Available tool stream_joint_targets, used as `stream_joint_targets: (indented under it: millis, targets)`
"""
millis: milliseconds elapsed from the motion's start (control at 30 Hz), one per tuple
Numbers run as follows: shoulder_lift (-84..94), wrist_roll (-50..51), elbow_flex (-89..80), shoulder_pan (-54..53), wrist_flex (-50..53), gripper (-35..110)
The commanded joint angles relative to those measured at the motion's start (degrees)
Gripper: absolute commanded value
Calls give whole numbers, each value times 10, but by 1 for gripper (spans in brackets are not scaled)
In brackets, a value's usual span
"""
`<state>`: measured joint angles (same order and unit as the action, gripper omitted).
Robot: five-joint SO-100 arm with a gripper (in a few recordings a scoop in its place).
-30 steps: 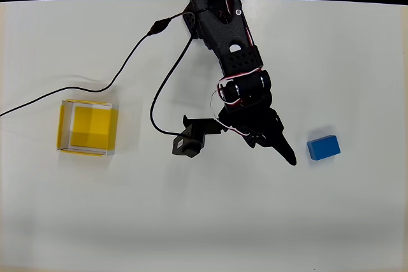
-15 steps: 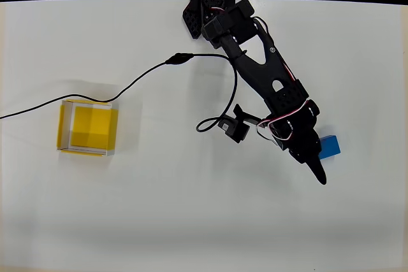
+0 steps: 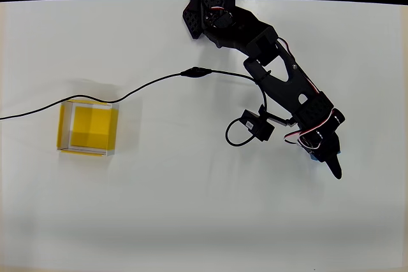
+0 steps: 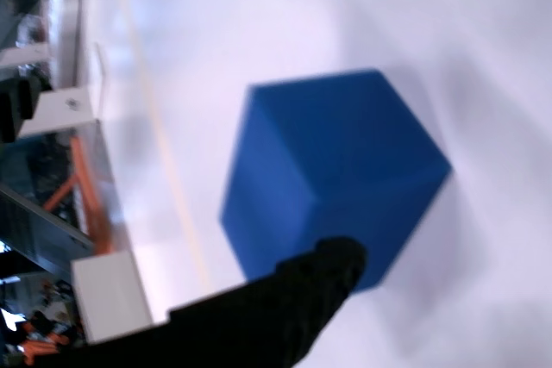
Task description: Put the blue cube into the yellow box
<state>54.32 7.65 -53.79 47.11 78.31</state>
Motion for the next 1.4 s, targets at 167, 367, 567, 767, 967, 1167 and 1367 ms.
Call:
stream_joint_targets:
  millis: [167, 367, 567, 767, 967, 1167, 1367]
  targets:
    - [-9, 17, 83, 17, 6, 65]
    - [-42, 14, 102, 11, -14, 63]
    - [-65, 11, 115, 6, -39, 59]
    - [-76, -4, 126, 11, -54, 52]
    - [-78, -22, 127, 20, -67, 45]
    - [-76, -54, 127, 33, -71, 36]
    - [-76, -66, 127, 34, -69, 28]
